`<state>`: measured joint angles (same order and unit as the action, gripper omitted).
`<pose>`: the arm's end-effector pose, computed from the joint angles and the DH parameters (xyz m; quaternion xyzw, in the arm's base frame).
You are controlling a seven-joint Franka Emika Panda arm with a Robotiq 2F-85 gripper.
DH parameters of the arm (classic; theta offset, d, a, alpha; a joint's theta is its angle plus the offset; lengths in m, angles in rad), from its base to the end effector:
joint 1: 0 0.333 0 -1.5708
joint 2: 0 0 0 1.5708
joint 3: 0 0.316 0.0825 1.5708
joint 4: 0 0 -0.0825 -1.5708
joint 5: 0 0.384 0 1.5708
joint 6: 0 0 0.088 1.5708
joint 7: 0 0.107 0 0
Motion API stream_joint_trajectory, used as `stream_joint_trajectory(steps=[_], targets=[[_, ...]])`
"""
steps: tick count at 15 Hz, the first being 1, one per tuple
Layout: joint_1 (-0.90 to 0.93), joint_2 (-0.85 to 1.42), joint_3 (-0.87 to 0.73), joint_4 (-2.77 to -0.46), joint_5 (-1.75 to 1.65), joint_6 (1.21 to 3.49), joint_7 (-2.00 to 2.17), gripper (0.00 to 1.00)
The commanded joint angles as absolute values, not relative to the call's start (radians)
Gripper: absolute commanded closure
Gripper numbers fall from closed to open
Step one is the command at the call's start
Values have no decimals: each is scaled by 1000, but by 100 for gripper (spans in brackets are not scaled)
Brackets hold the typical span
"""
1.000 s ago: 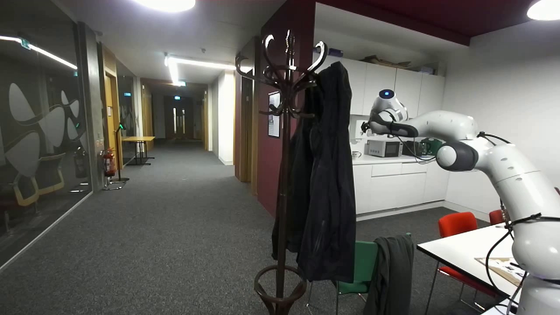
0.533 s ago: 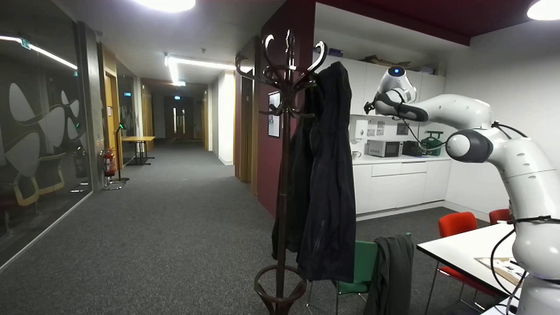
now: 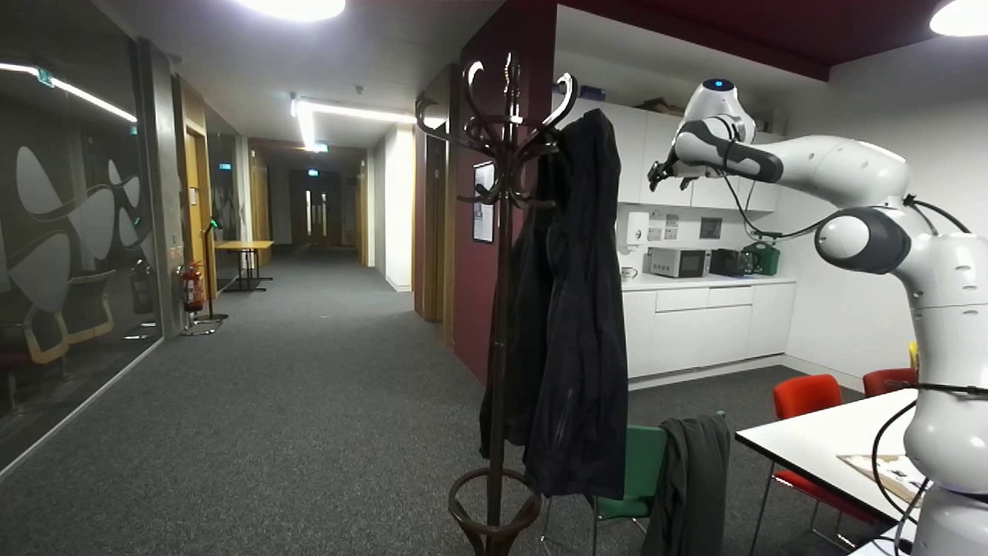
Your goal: Remove the grey hoodie from the coat hanger and put it on the green chair
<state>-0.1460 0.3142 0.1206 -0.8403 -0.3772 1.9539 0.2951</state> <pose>0.6274 -0.0626 0.8316 0.8940 -0.1578 0.4022 0.1187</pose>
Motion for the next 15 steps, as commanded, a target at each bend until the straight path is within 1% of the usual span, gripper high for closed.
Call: stream_joint_trajectory(steps=[1,7,15], targets=[[-165,179,153,-963,-282,1816,227,0],[-152,71,173,-1055,-224,1646,180,0],[-149,-32,203,-1168,-23,1484,50,0]])
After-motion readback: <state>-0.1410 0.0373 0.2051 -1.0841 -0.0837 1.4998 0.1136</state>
